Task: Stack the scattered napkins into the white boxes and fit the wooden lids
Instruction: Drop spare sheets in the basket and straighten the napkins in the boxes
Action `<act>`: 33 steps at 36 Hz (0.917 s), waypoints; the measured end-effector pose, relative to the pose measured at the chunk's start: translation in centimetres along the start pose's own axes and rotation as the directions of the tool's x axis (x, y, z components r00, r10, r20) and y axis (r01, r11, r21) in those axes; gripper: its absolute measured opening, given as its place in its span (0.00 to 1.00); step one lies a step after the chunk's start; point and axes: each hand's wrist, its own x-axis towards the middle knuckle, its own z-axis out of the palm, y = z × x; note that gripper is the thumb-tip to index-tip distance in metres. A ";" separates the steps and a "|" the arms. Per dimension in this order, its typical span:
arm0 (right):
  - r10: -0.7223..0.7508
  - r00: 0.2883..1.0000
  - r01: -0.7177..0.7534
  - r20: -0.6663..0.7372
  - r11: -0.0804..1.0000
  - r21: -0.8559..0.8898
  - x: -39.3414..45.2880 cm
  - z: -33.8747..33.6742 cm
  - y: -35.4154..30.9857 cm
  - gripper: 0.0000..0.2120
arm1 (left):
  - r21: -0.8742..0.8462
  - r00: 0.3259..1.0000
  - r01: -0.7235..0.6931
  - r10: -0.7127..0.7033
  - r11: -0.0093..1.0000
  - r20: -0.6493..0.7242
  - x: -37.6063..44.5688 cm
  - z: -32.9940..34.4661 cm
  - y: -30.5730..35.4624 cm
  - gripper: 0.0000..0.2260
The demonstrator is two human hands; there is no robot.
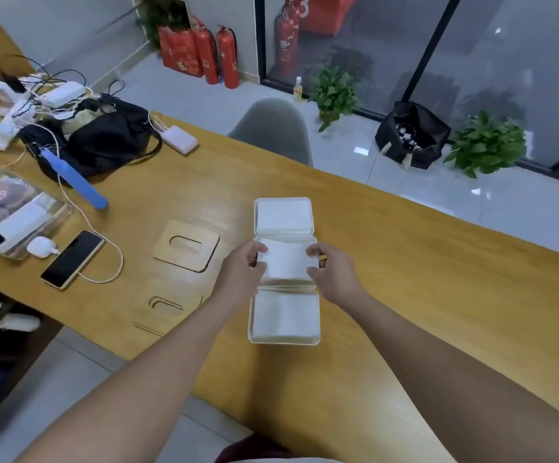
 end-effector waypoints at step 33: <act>-0.148 0.984 0.175 0.100 0.913 -0.369 2.9 3.1 1.5 0.15 | 0.408 0.963 -0.222 0.135 0.885 0.231 5.8 3.8 -2.3 0.15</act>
